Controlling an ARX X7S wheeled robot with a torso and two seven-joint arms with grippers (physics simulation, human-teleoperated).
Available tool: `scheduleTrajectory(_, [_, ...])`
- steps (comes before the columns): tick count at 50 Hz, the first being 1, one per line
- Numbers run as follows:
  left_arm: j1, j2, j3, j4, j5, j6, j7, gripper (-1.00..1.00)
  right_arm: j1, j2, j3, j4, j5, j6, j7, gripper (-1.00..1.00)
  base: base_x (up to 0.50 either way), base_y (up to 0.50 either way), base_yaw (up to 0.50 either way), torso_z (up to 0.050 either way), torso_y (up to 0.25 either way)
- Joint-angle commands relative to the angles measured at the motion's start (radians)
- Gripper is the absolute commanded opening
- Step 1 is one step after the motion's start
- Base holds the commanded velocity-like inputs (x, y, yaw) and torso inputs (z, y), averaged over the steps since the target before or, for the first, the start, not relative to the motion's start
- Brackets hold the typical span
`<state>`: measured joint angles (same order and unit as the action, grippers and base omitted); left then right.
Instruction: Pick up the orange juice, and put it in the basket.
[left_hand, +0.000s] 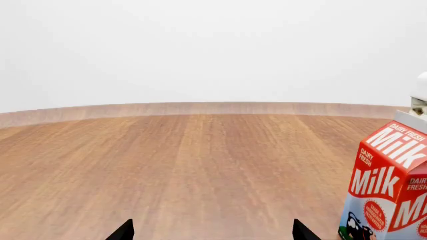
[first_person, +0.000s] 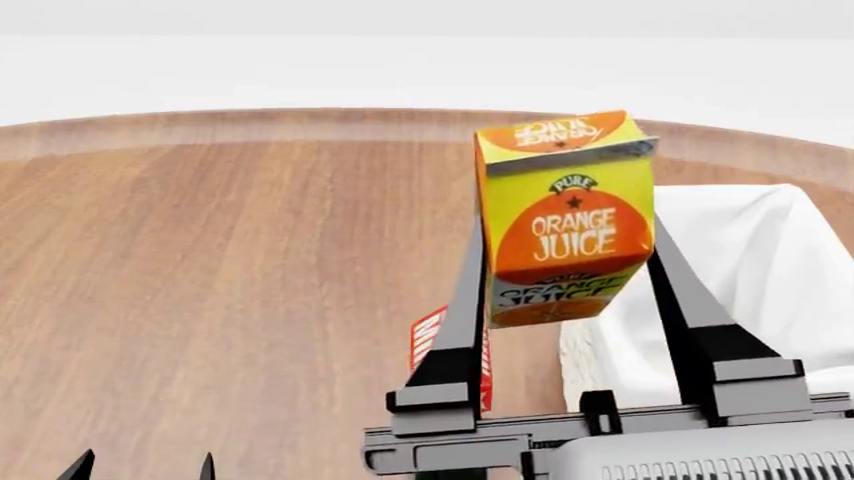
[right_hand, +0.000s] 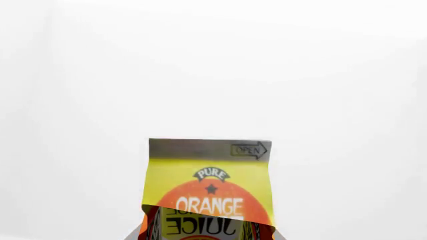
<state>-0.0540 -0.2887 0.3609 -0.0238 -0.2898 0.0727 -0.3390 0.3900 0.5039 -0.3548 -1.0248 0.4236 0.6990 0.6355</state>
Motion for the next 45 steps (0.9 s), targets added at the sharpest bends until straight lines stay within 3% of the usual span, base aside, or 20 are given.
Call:
scheduleTrajectory(1, [-0.001, -0.002, 0.003, 0.0, -0.002, 0.001, -0.003, 1.0, 0.04, 0.065, 0.009, 0.006, 0.037, -0.022, 0.061, -1.0, 0.0, 0.0, 0.0, 0.0, 0.0])
scheduleTrajectory(45, [-0.004, -0.01, 0.014, -0.002, -0.01, 0.005, -0.012, 1.0, 0.015, 0.102, 0.1, 0.262, 0.023, -0.158, 0.027, -1.0, 0.0, 0.0, 0.0, 0.0, 0.001])
